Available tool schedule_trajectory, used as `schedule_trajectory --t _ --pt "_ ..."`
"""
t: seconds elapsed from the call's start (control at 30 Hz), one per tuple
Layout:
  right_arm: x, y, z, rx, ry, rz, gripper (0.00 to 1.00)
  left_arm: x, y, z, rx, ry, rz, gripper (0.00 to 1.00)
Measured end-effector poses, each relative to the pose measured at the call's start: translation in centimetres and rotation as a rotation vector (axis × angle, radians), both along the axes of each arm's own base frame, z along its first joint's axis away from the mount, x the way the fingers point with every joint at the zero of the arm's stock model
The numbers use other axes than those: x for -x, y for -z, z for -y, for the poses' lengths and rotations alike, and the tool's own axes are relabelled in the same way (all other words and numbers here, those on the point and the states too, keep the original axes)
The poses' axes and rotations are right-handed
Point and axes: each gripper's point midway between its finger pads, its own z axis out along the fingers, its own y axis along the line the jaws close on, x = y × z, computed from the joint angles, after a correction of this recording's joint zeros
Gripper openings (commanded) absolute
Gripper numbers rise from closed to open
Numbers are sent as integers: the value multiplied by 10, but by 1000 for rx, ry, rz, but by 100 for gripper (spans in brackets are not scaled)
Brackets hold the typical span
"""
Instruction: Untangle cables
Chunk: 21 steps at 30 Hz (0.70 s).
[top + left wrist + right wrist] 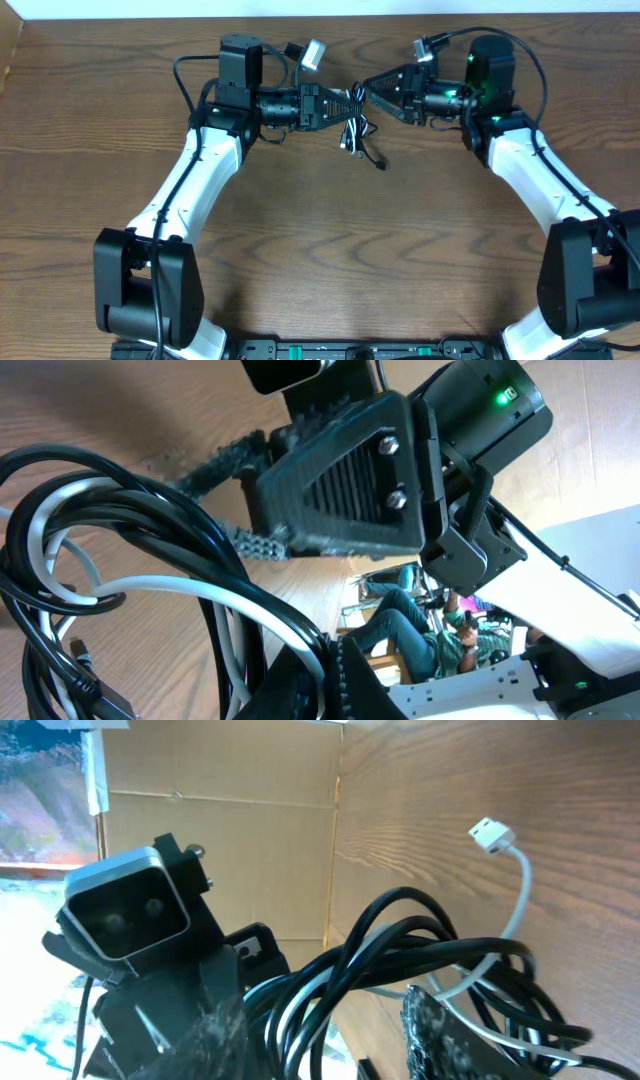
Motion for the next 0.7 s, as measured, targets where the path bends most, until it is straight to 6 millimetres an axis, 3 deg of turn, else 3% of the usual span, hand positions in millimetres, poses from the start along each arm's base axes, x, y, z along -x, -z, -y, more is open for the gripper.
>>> schedule_trajectory --t 0.3,0.7 --pt "8 19 -11 50 14 -86 33 7 0 9 1 27 -2 7" --pt "8 30 -10 83 23 -107 31 2 -1 12 1 9 -14 7"
